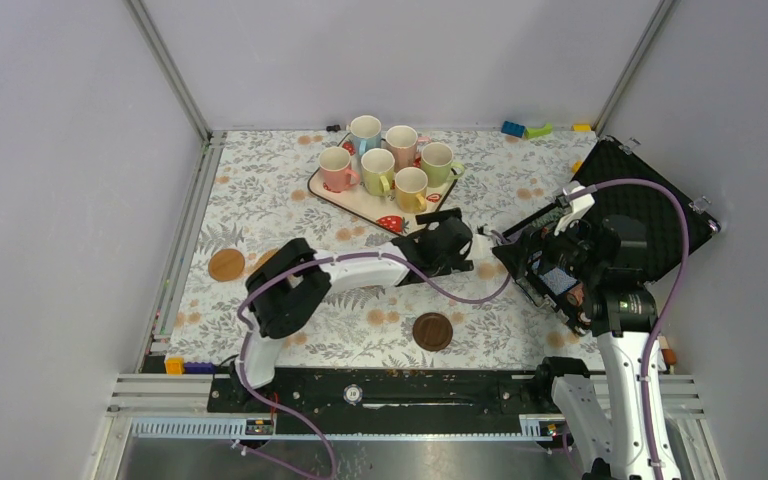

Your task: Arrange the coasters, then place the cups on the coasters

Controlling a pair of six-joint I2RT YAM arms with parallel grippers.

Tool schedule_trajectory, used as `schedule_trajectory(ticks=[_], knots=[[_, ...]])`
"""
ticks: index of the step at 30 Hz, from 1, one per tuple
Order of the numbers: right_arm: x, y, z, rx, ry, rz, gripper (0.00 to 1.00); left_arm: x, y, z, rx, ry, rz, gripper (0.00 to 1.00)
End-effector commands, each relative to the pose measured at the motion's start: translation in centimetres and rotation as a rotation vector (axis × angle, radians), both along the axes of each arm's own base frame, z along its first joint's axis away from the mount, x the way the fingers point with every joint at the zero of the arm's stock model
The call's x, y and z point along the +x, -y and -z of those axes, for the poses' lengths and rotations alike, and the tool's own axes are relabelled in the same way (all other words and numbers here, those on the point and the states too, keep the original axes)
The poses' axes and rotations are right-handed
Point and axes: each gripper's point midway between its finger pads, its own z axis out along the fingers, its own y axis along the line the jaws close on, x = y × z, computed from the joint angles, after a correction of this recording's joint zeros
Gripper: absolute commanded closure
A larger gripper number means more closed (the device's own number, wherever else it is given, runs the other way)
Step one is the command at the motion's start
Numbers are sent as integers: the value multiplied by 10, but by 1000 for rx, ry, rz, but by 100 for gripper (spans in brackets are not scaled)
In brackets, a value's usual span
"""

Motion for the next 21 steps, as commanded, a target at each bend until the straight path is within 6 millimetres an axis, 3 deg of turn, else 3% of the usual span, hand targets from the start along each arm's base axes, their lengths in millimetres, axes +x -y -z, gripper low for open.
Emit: schedule_trajectory(ticks=[1, 7, 10, 17, 21], knots=[[2, 0, -11, 5, 50, -4, 0, 21, 16, 7, 25, 86, -19, 2], [4, 0, -8, 6, 40, -8, 0, 21, 16, 33, 79, 55, 2, 1], [4, 0, -8, 7, 35, -9, 0, 12, 10, 36, 87, 21, 18, 1], [4, -1, -7, 9, 33, -13, 0, -22, -20, 26, 83, -83, 42, 1], [4, -1, -8, 11, 32, -14, 0, -33, -42, 31, 106, -98, 27, 2]])
